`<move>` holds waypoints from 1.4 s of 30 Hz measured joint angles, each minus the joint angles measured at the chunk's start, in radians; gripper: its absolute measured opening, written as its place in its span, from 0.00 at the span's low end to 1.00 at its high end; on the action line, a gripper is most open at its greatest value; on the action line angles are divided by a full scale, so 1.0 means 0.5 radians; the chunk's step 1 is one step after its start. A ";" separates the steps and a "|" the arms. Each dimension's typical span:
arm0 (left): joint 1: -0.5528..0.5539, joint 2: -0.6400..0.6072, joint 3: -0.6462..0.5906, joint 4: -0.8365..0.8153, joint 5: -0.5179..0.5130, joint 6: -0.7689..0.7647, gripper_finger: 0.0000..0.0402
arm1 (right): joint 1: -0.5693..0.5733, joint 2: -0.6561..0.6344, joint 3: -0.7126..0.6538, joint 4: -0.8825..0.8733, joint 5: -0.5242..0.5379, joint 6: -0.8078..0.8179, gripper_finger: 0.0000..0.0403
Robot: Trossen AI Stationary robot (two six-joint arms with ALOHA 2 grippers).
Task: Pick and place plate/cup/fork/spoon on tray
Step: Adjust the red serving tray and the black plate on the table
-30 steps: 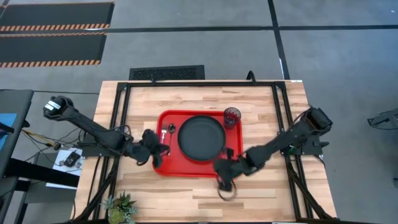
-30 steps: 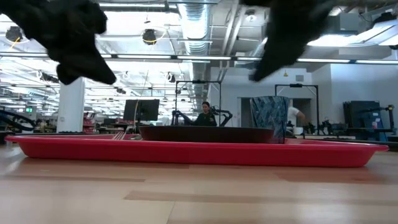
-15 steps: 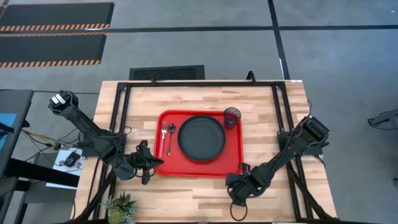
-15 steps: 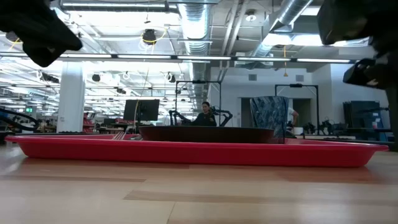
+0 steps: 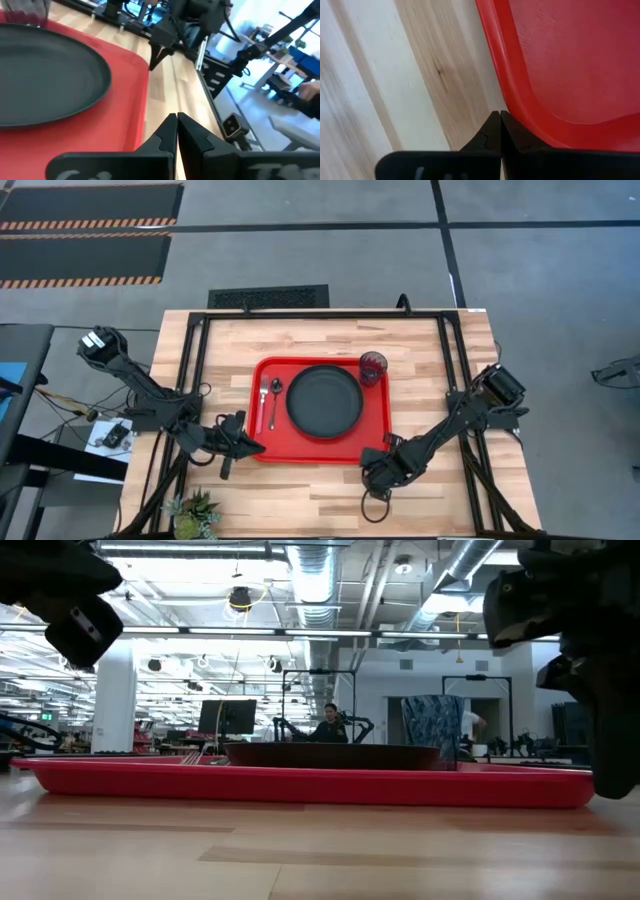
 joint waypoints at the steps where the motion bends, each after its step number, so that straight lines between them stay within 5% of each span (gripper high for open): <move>1: 0.000 0.000 -0.005 -0.001 0.002 0.016 0.00 | 0.000 0.000 0.000 0.000 0.000 0.001 0.02; 14: 0.002 0.000 -0.008 0.013 -0.041 0.052 0.00 | 0.020 -0.021 0.001 -0.168 0.011 0.038 0.02; 23: 0.002 0.000 -0.008 0.060 -0.108 0.115 0.00 | 0.025 -0.299 0.002 -0.041 0.086 -0.162 0.03; 30: 0.009 0.000 -0.008 0.150 -0.172 0.192 0.00 | -0.351 -0.346 0.003 0.339 0.185 -0.652 0.03; 42: 0.099 0.000 -0.008 0.135 -0.137 0.184 0.00 | -0.819 0.052 0.270 0.574 0.069 -1.211 0.03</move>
